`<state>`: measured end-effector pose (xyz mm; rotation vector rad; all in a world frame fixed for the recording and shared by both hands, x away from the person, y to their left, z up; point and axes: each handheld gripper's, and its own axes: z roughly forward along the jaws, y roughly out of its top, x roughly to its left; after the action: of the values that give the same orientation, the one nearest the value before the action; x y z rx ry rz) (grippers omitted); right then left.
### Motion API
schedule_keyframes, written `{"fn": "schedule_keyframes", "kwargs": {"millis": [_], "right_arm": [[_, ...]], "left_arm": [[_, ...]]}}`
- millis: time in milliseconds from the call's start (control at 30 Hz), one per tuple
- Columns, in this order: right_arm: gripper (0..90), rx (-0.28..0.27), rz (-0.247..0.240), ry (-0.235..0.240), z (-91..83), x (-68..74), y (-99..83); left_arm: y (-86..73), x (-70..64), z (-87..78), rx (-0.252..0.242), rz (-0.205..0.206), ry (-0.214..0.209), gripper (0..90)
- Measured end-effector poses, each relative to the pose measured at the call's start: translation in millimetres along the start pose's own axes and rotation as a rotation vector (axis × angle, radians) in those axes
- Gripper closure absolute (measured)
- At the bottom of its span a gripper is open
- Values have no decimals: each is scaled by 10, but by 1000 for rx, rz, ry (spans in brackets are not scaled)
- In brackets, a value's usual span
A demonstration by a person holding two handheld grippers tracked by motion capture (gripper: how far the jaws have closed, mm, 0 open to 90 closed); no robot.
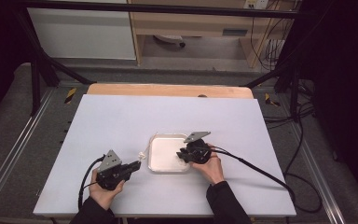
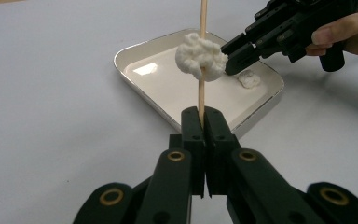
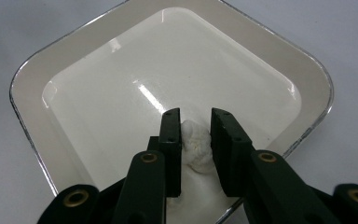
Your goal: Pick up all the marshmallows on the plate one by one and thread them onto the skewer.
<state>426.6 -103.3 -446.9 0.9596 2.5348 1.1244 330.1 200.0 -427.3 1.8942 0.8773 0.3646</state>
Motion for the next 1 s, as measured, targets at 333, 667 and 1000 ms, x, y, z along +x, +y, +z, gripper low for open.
{"fn": "schedule_keyframes", "kwargs": {"millis": [333, 667, 1000], "right_arm": [[767, -57, 21, 25, -164, -5, 80], [776, -140, 28, 60, -387, 20, 155], [779, -234, 54, 97, -645, 20, 241]], "left_arm": [[2, -9, 1, 0, 6, -5, 883], [3, -39, 9, -1, 13, -15, 883], [4, -65, 17, -3, 20, -24, 883]]}}
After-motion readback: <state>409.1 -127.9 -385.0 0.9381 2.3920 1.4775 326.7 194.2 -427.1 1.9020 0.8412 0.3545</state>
